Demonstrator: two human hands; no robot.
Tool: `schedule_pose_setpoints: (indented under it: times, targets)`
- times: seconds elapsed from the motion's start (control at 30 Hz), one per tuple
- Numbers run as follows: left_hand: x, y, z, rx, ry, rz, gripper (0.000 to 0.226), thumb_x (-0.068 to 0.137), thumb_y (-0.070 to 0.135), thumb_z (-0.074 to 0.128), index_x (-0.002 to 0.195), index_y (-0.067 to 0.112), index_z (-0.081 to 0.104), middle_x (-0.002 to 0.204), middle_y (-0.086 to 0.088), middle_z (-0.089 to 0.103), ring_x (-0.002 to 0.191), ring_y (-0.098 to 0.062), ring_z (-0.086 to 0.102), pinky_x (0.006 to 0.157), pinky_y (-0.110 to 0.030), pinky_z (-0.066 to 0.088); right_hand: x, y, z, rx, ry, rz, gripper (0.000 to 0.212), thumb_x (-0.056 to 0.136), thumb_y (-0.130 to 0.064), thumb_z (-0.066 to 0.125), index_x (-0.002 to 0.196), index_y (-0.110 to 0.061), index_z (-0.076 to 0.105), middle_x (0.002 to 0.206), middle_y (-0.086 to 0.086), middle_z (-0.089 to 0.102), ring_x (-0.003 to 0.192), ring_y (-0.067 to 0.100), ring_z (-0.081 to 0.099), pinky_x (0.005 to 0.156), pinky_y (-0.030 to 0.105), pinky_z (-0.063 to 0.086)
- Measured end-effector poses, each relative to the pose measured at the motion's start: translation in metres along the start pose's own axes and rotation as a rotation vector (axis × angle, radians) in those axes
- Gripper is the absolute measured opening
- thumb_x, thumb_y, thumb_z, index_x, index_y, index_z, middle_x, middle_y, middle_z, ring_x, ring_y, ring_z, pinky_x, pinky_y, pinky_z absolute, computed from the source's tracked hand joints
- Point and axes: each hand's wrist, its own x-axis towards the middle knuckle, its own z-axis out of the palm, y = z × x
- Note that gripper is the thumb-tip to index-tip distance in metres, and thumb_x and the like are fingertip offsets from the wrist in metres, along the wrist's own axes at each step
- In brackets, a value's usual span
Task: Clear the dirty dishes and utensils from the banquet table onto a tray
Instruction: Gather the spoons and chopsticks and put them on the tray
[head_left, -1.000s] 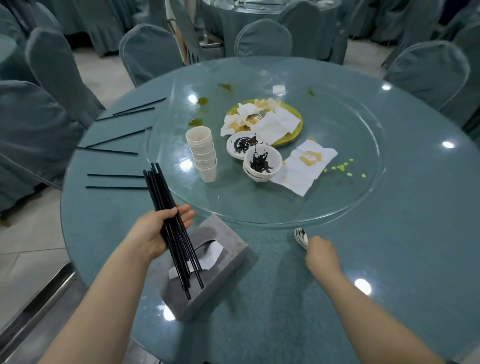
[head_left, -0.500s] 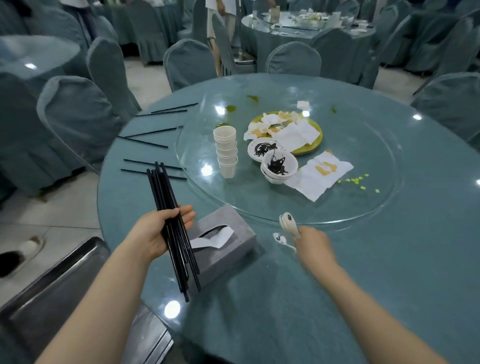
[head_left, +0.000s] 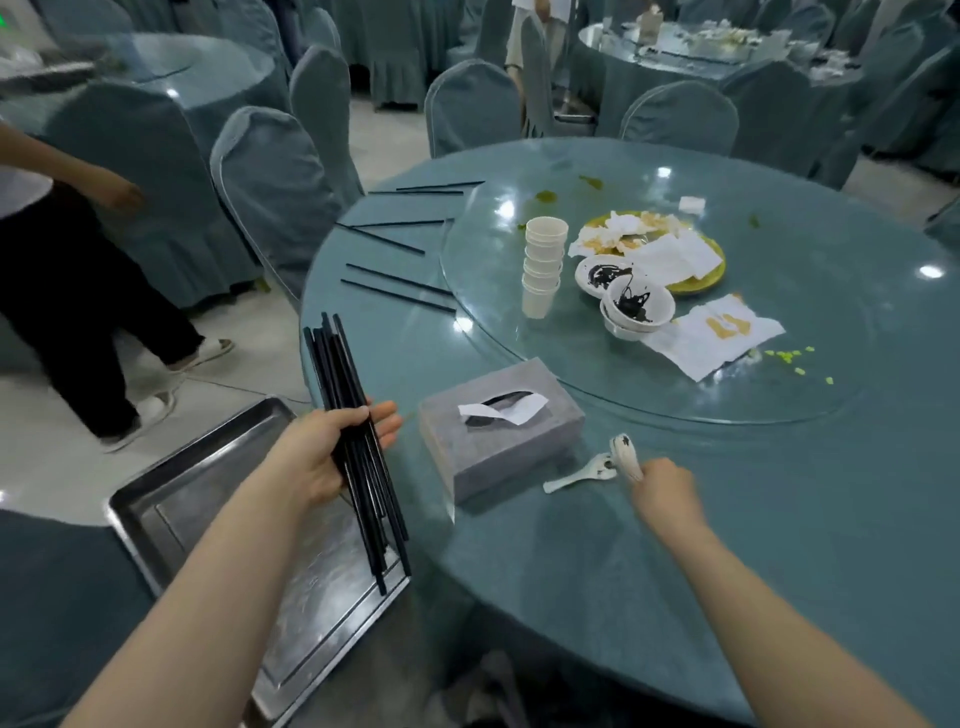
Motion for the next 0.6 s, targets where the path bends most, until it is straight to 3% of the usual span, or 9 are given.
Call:
schedule_pose_setpoints:
  times: [0.23,0.37,0.5,0.53,0.6]
  targets:
    - [-0.021,0.013,-0.032,-0.03,-0.015,-0.003,0.02,0.098,-0.002,0.034,0.091,0.005,0.051,0.065,-0.007,0.073,0.059,-0.018,0.071,0.054,-0.029,0.059,-0.04,-0.015,0.025,-0.039,-0.062,0.091,0.019,0.09,-0.006,0.048,0.097,0.002,0.063,0.102,0.022,0.066,0.099,0.037,0.061,0.071,0.033,0.044]
    - [-0.028,0.016,-0.047,-0.031,-0.008,-0.01,0.02,0.098,-0.001,0.033,0.094,0.005,0.051,0.065,-0.006,0.072,0.063,-0.019,0.071,0.076,-0.034,0.057,-0.045,-0.023,0.034,-0.019,-0.09,0.122,0.02,0.091,-0.011,0.051,0.099,0.002,0.063,0.104,0.022,0.066,0.101,0.037,0.061,0.072,0.033,0.045]
    - [-0.027,0.024,-0.051,-0.03,0.023,0.0,0.019,0.098,-0.002,0.033,0.096,0.004,0.051,0.082,-0.011,0.071,0.07,-0.02,0.07,0.08,-0.033,0.057,-0.034,-0.027,0.033,0.059,-0.052,0.171,0.019,0.089,-0.01,0.054,0.099,0.004,0.061,0.104,0.024,0.065,0.1,0.038,0.06,0.072,0.034,0.043]
    - [-0.025,0.025,-0.051,-0.033,0.032,-0.001,0.019,0.098,-0.002,0.033,0.096,0.004,0.051,0.088,-0.012,0.068,0.072,-0.02,0.07,0.08,-0.033,0.057,-0.029,-0.027,0.032,0.06,-0.033,0.168,0.018,0.088,-0.008,0.054,0.098,0.006,0.06,0.104,0.025,0.064,0.1,0.039,0.06,0.072,0.035,0.044]
    - [-0.021,0.026,-0.049,-0.044,0.047,-0.002,0.02,0.098,-0.002,0.033,0.093,0.005,0.051,0.093,-0.014,0.065,0.074,-0.021,0.069,0.064,-0.03,0.059,-0.017,-0.027,0.03,0.024,-0.014,0.152,0.017,0.087,-0.002,0.051,0.098,0.007,0.06,0.104,0.026,0.064,0.1,0.04,0.059,0.073,0.036,0.044]
